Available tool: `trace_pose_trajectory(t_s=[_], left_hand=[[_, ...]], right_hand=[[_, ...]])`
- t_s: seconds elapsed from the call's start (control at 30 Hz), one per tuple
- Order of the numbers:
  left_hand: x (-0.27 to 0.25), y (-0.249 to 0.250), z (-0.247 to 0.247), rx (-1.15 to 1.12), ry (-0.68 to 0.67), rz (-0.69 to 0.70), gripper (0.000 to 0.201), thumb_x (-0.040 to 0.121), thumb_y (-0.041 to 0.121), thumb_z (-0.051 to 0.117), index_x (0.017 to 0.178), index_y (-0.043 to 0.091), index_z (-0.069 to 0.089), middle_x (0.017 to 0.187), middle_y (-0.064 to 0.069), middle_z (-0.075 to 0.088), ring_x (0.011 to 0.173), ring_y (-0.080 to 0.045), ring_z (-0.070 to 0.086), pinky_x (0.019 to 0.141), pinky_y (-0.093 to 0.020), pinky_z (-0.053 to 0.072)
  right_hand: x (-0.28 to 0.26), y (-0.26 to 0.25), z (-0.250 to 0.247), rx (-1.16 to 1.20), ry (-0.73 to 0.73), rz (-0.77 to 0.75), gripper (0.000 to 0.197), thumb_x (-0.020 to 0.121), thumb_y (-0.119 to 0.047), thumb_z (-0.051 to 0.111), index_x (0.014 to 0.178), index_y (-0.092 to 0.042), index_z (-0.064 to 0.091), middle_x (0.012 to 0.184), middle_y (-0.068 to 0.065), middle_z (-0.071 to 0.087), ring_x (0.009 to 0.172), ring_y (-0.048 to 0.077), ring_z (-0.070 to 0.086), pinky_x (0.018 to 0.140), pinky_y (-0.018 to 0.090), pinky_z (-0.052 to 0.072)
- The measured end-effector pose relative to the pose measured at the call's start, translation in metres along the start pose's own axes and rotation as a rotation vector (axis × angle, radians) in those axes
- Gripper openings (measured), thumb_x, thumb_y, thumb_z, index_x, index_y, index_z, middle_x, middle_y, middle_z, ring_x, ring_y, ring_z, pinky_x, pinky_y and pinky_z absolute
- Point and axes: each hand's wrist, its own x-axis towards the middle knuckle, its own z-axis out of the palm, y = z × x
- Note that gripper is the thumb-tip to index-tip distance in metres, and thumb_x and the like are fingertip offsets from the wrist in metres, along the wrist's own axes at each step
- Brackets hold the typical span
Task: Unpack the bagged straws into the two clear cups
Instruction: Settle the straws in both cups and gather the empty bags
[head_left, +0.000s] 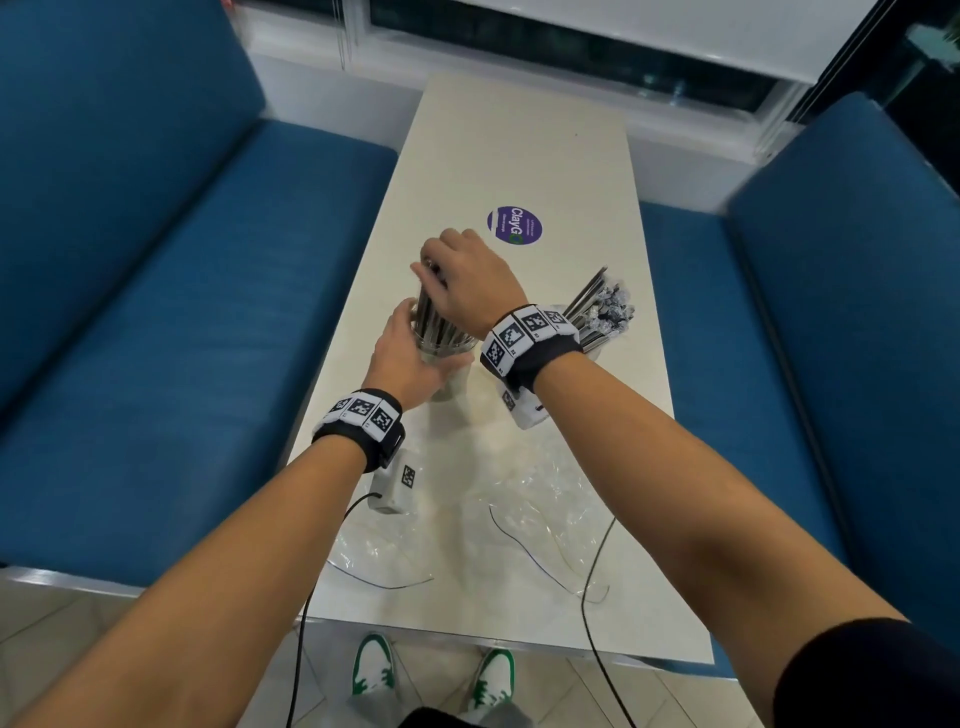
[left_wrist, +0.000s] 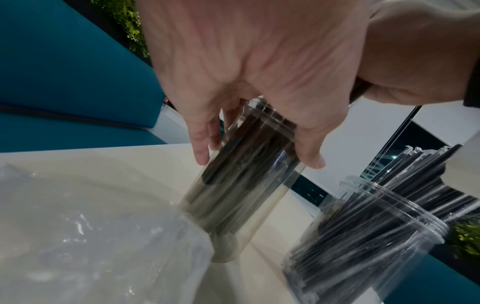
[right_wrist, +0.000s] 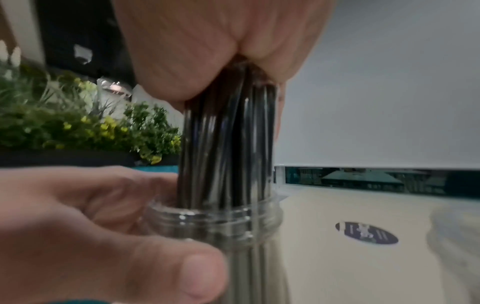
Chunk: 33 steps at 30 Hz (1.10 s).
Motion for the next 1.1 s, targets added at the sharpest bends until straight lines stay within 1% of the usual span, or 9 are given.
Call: trace_pose_trajectory(t_s=[0.07,0.17,0.3,0.4,0.5,0.67,0.8,0.97,1.1], left_hand=[[0.001,-0.001,0.001,-0.014,0.000,0.001,0.109,0.074,0.046,0.094,0.161,0.023,0.032,0.154,-0.002,0.055,0.135,-0.026,0.060,0.114,-0.043,0.050],[0.000,-0.003,0.000,-0.004,-0.001,0.023,0.106,0.074,0.047,0.092,0.159,0.023,0.033,0.150,-0.003,0.058,0.130,-0.027,0.063,0.111,-0.049,0.053],[-0.001,-0.002,-0.001,-0.014,-0.016,0.033,0.120,0.059,0.069,0.084,0.159,0.024,0.033,0.151,-0.002,0.058,0.129,-0.027,0.063,0.110,-0.049,0.054],[0.001,-0.004,-0.001,-0.018,-0.007,0.040,0.114,0.066,0.065,0.090,0.157,0.024,0.035,0.151,0.002,0.057,0.130,-0.025,0.063,0.110,-0.046,0.053],[0.002,-0.006,0.000,-0.041,0.004,0.034,0.106,0.070,0.057,0.093,0.154,0.025,0.037,0.147,0.004,0.059,0.126,-0.023,0.064,0.108,-0.045,0.054],[0.001,-0.004,0.001,-0.043,0.030,0.052,0.103,0.071,0.052,0.096,0.153,0.024,0.041,0.145,0.002,0.060,0.129,-0.024,0.063,0.109,-0.046,0.054],[0.003,-0.002,0.001,-0.028,0.012,0.017,0.109,0.071,0.049,0.096,0.157,0.022,0.036,0.152,-0.001,0.057,0.135,-0.026,0.060,0.115,-0.048,0.051],[0.001,-0.003,0.001,-0.054,0.035,0.056,0.101,0.072,0.045,0.098,0.153,0.020,0.041,0.147,-0.001,0.058,0.129,-0.023,0.060,0.110,-0.039,0.050],[0.001,-0.003,0.002,-0.054,0.045,0.084,0.097,0.070,0.047,0.097,0.149,0.023,0.044,0.142,0.000,0.059,0.125,-0.022,0.061,0.104,-0.036,0.050]], right_hand=[[0.000,-0.004,0.003,0.051,0.056,0.112,0.026,0.105,-0.027,0.052,0.108,-0.007,0.067,0.104,0.011,0.065,0.098,0.033,0.056,0.080,0.050,0.053],[-0.001,-0.013,0.004,0.015,-0.036,0.202,0.026,0.105,-0.023,0.045,0.113,-0.016,0.068,0.110,0.007,0.063,0.103,0.031,0.054,0.086,0.050,0.050],[0.001,-0.017,-0.013,-0.083,-0.270,0.194,0.038,0.104,-0.041,0.037,0.123,-0.033,0.068,0.133,-0.004,0.059,0.122,0.026,0.048,0.098,0.051,0.037],[0.007,-0.015,-0.030,-0.012,-0.410,0.189,0.048,0.106,-0.052,0.029,0.140,-0.038,0.059,0.157,-0.006,0.047,0.138,0.026,0.038,0.112,0.056,0.030],[0.005,-0.008,-0.036,0.007,-0.361,0.094,0.045,0.110,-0.045,0.030,0.143,-0.034,0.059,0.164,-0.003,0.041,0.146,0.026,0.034,0.117,0.055,0.027],[-0.013,-0.003,-0.024,0.069,-0.184,-0.055,0.044,0.110,-0.042,0.033,0.137,-0.030,0.066,0.156,-0.004,0.053,0.143,0.020,0.043,0.113,0.047,0.034],[-0.023,0.003,-0.017,0.019,-0.184,-0.058,0.047,0.104,-0.049,0.035,0.136,-0.032,0.064,0.155,-0.005,0.053,0.144,0.022,0.043,0.113,0.052,0.034],[-0.020,0.003,-0.031,0.129,-0.176,-0.008,0.046,0.108,-0.048,0.035,0.148,-0.034,0.055,0.162,-0.006,0.046,0.152,0.021,0.034,0.121,0.046,0.023],[-0.023,0.006,-0.036,0.269,-0.036,0.025,0.043,0.106,-0.042,0.044,0.141,-0.025,0.062,0.149,-0.003,0.059,0.141,0.021,0.046,0.118,0.048,0.032]])
